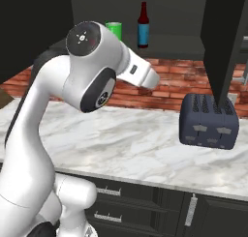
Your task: Open the cabinet directly in front. Then move the beer and the mug to the dining counter with the jar on it.
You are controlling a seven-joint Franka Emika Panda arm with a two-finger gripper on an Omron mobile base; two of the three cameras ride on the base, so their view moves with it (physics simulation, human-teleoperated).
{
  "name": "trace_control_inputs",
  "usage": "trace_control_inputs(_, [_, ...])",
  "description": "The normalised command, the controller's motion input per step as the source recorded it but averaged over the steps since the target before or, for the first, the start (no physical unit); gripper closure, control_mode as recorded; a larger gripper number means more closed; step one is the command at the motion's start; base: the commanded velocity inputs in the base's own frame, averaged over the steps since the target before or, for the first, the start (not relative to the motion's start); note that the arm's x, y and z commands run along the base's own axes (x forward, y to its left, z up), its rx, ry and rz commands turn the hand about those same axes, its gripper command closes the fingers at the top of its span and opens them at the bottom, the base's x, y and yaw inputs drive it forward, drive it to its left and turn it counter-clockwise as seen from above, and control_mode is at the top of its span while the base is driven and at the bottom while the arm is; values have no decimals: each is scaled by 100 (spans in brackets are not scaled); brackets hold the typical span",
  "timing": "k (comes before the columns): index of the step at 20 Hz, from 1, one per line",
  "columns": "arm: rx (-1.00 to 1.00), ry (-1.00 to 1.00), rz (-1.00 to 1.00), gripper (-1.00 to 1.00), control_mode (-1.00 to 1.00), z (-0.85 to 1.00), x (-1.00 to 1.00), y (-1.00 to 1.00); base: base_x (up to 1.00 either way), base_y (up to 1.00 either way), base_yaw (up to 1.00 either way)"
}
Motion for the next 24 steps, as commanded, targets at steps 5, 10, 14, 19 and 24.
trace_control_inputs(5, [0,-52,22,-100,-100,1,-3,13,0,0,0])
trace_control_inputs(10, [0,-45,21,-100,-100,1,0,32,0,0,0])
trace_control_inputs(14, [-3,-12,14,-100,-100,35,3,53,0,0,0])
trace_control_inputs(19, [-14,15,2,-100,-100,64,15,56,0,0,0])
trace_control_inputs(24, [-19,28,0,-100,-100,36,13,35,0,0,0])
